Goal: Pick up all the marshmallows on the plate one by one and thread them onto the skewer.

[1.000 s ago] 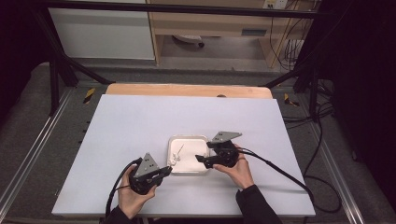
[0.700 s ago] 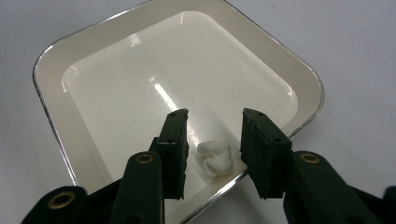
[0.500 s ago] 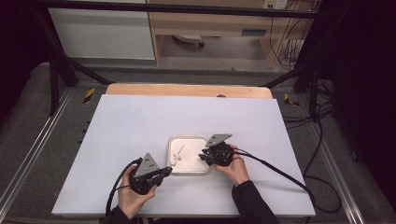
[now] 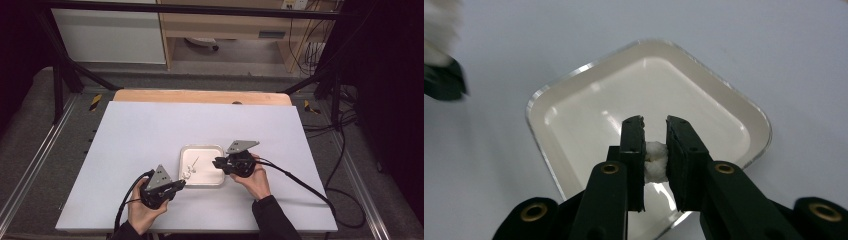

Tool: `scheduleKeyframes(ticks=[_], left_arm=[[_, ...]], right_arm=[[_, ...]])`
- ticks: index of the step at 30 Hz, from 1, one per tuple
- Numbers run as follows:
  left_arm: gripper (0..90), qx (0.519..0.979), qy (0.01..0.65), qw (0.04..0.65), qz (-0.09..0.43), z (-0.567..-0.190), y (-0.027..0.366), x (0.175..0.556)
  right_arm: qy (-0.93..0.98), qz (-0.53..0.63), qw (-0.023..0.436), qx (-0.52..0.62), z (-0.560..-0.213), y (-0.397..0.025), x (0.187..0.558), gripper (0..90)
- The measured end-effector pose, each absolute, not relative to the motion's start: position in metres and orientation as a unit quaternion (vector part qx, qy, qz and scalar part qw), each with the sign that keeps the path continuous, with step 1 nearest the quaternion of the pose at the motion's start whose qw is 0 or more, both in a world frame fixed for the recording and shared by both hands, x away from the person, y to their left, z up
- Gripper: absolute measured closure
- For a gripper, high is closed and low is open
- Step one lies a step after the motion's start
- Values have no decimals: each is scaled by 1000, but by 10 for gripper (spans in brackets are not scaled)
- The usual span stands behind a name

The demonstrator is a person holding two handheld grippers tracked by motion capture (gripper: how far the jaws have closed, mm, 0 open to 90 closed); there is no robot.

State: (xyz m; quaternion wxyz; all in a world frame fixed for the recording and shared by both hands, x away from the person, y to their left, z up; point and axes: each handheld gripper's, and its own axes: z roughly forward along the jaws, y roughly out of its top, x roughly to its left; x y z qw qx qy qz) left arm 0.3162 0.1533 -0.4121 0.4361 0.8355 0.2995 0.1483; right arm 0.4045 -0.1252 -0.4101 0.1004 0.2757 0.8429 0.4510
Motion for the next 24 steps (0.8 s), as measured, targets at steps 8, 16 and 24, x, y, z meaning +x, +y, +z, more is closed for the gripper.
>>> scheduleKeyframes(ticks=[8,16,24], left_arm=[[887,842,281,438,143,-413,145,312],[888,847,260,441,142,-412,136,307],[888,847,253,444,145,-411,134,305]], right_arm=[[781,561,59,268,-364,-147,381,786],[740,618,22,265,-344,-153,369,786],[735,622,-12,271,-350,-142,372,786]])
